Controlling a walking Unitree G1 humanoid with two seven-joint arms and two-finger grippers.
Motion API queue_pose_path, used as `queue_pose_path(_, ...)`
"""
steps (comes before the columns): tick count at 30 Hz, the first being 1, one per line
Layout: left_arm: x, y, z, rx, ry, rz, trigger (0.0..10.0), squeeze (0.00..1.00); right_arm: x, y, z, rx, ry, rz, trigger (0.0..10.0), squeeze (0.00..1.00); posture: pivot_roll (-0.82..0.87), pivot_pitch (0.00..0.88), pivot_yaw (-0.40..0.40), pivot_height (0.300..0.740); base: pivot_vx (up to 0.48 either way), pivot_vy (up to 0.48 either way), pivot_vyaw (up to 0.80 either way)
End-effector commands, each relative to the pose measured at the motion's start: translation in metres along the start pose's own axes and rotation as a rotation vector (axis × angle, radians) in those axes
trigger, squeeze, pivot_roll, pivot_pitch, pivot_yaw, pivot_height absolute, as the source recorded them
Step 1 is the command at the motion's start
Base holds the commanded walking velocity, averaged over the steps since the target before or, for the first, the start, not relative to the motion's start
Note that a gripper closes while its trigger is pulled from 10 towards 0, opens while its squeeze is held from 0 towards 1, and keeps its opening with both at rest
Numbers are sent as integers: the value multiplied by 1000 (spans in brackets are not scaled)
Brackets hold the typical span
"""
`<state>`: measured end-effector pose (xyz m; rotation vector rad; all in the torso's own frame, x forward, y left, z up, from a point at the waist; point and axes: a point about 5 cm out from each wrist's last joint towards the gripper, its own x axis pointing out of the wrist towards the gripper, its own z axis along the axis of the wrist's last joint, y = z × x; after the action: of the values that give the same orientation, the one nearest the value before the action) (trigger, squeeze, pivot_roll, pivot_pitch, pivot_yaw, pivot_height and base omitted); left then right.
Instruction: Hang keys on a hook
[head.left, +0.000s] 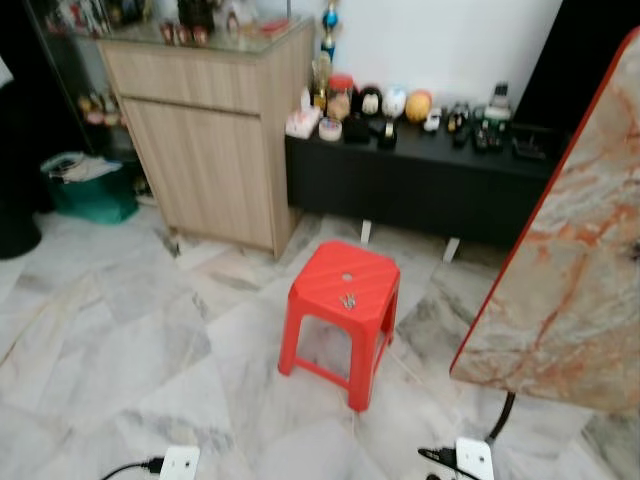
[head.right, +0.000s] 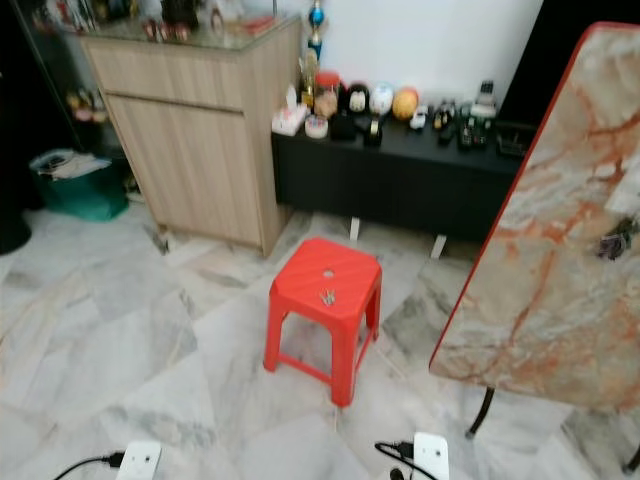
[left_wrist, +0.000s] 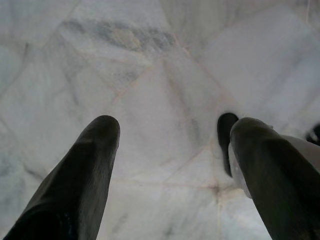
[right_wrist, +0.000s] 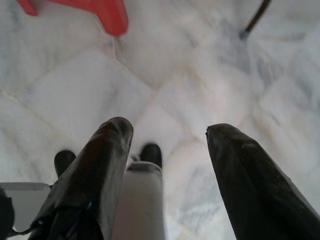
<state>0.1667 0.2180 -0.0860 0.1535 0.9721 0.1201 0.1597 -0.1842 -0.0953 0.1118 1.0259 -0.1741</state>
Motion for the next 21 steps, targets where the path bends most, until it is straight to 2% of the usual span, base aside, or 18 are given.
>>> queue_pose_path(1,0,-2,-3,4,13,-3,10000,0,0,-3,-2,-2,4,-8,10000,0,45,0,-32,740,0,322,0)
queue_pose_path(8,0,-3,-3,3,12,-2,10000,0,0,-4,-1,-6,5,-7,10000,0,47,0,-35,740,0,252,0)
queue_pose_path(21,0,-3,-2,1,3,-3,10000,0,0,-4,-1,-6,3,-5,10000,0,47,0,-36,740,0,0,0)
